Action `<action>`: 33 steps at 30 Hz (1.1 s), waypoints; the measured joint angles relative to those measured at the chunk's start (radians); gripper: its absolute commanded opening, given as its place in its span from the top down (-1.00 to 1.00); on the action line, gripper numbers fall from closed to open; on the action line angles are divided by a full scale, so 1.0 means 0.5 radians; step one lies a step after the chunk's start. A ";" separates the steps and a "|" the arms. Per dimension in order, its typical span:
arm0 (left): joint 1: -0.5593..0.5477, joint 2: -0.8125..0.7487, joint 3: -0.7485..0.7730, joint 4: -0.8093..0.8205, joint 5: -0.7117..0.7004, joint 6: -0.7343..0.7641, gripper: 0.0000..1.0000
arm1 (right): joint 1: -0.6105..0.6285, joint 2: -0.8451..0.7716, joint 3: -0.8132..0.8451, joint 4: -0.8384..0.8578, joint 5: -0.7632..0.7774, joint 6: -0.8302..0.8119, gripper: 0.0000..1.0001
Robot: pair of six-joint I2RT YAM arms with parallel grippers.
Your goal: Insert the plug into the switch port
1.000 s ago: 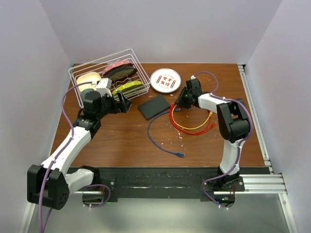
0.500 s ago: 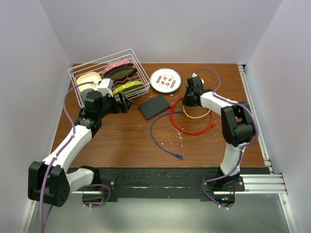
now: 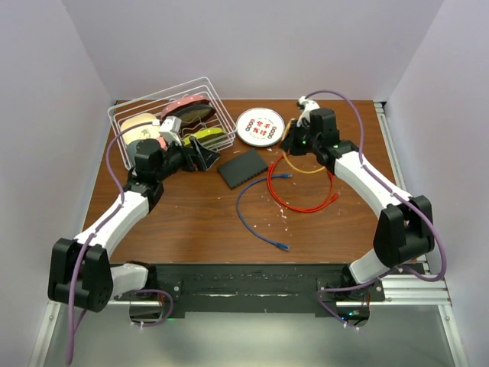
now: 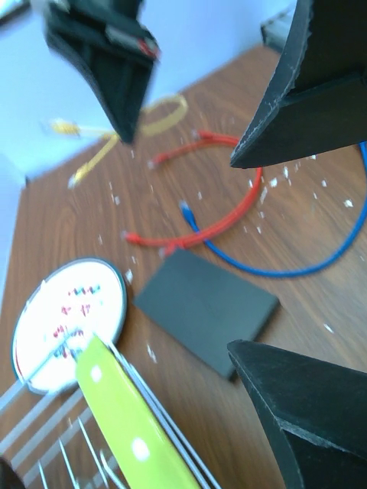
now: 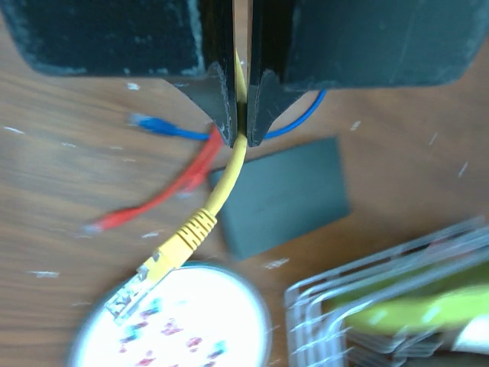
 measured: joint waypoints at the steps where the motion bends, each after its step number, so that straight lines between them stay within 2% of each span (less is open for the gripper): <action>1: 0.000 0.026 0.000 0.068 0.048 -0.043 -0.99 | 0.024 0.005 -0.013 0.013 -0.091 -0.029 1.00; 11: -0.001 0.434 -0.001 0.768 0.481 -0.587 -0.79 | 0.418 0.038 -0.140 0.087 -0.719 -0.262 1.00; 20: -0.043 0.554 0.000 0.983 0.632 -0.755 -0.65 | 0.487 0.038 -0.142 0.122 -0.904 -0.307 1.00; 26: -0.076 0.630 0.011 1.050 0.670 -0.767 -0.43 | 0.507 0.038 -0.142 0.121 -0.940 -0.309 1.00; 29: -0.102 0.690 0.041 1.060 0.674 -0.771 -0.24 | 0.523 0.038 -0.142 0.120 -0.940 -0.309 1.00; 30: -0.112 0.710 0.051 1.065 0.673 -0.775 -0.12 | 0.529 0.038 -0.142 0.120 -0.940 -0.310 1.00; 32: -0.130 0.747 0.070 1.068 0.674 -0.787 -0.01 | 0.539 0.038 -0.142 0.118 -0.939 -0.310 1.00; 33: -0.137 0.763 0.079 1.070 0.673 -0.792 0.17 | 0.541 0.038 -0.142 0.118 -0.940 -0.311 1.00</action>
